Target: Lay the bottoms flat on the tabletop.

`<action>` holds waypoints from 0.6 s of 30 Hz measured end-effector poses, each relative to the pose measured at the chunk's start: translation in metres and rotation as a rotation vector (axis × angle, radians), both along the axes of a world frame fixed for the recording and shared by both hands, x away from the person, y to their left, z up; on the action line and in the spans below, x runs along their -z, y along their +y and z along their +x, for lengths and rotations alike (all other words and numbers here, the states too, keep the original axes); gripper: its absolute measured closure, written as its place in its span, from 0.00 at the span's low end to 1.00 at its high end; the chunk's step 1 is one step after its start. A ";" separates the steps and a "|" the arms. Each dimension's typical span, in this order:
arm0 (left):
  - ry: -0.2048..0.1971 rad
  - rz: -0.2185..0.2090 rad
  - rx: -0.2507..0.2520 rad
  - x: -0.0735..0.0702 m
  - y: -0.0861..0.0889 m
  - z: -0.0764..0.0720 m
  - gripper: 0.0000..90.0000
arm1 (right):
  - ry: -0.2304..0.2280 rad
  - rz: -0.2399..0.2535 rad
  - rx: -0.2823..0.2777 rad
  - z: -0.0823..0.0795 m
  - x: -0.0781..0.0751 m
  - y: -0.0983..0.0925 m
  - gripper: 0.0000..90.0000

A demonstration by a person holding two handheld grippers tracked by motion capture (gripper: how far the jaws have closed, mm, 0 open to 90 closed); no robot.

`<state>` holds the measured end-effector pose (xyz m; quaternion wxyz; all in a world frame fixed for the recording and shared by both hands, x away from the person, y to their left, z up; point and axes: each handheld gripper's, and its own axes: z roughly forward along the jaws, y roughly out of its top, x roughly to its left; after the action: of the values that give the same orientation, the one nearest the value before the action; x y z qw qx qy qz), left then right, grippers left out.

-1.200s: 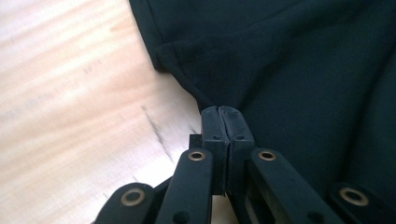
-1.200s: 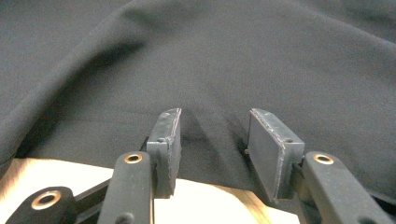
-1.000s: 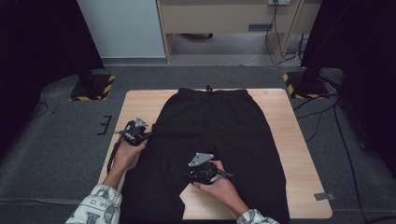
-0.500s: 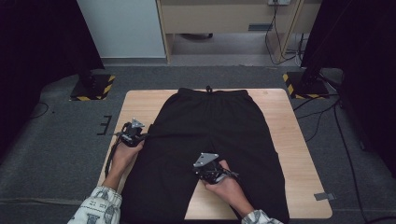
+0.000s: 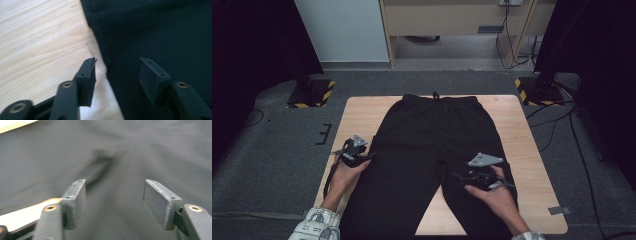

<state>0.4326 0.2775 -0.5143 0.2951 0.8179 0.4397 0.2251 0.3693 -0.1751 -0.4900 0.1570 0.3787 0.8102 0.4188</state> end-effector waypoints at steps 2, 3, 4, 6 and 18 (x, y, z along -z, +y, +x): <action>0.010 -0.022 0.009 0.000 -0.003 -0.007 0.45 | 0.015 -0.004 0.085 0.014 0.000 -0.026 0.29; 0.010 -0.026 0.019 0.000 -0.004 -0.011 0.43 | 0.024 -0.020 0.107 0.021 0.001 -0.038 0.26; 0.005 -0.027 0.028 0.000 -0.006 -0.015 0.41 | 0.034 -0.030 0.145 0.029 0.003 -0.048 0.26; 0.001 -0.044 0.041 -0.001 -0.008 -0.021 0.39 | 0.045 -0.036 0.207 0.045 0.007 -0.066 0.30; 0.017 0.013 0.069 0.005 -0.020 -0.040 0.33 | 0.109 -0.136 0.389 0.095 0.032 -0.102 0.63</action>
<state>0.3929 0.2573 -0.5198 0.2938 0.8363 0.4122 0.2107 0.4641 -0.2772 -0.5224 0.2160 0.5387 0.7556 0.3036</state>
